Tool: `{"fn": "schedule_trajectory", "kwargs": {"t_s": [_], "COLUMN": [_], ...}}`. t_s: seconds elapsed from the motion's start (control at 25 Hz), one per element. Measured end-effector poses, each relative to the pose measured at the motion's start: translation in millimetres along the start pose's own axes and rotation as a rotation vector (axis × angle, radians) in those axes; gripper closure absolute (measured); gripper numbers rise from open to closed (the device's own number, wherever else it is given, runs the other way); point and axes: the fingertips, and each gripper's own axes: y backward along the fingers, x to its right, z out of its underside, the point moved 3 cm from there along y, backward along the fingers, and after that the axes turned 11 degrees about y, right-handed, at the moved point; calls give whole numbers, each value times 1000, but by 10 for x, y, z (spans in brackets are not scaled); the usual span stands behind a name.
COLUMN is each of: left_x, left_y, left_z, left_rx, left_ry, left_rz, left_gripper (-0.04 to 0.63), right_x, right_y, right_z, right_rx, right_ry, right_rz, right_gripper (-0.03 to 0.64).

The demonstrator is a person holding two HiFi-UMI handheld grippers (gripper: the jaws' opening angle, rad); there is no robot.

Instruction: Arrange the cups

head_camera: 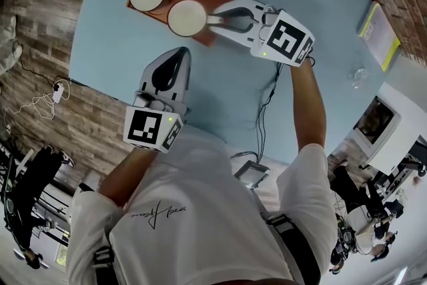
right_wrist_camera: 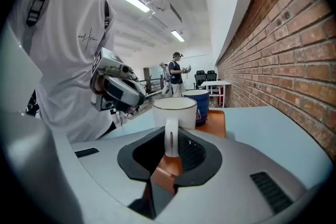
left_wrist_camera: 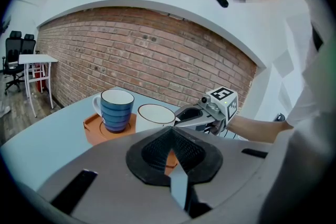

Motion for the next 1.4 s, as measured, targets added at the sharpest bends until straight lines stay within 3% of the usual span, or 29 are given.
{"fn": "schedule_trajectory", "kwargs": {"t_s": [0.52,0.88,1.4], "left_x": [35,22,-67], "left_y": [91,188,340], "left_z": [-154,-290,-519], "left_rx": [42,64,97], "left_ry": [-26,-123,-126], "left_rz": [44,75,165], "left_gripper": [588,588,587], "right_x": [-149,-325,-590], "right_y": [241,310,284], "right_z": [-104,-277,-565], "right_rx": [38,40,44], "right_ry": [-120,-162,-268], "right_rz": [216,450,714], "right_gripper": [551,551,551]}}
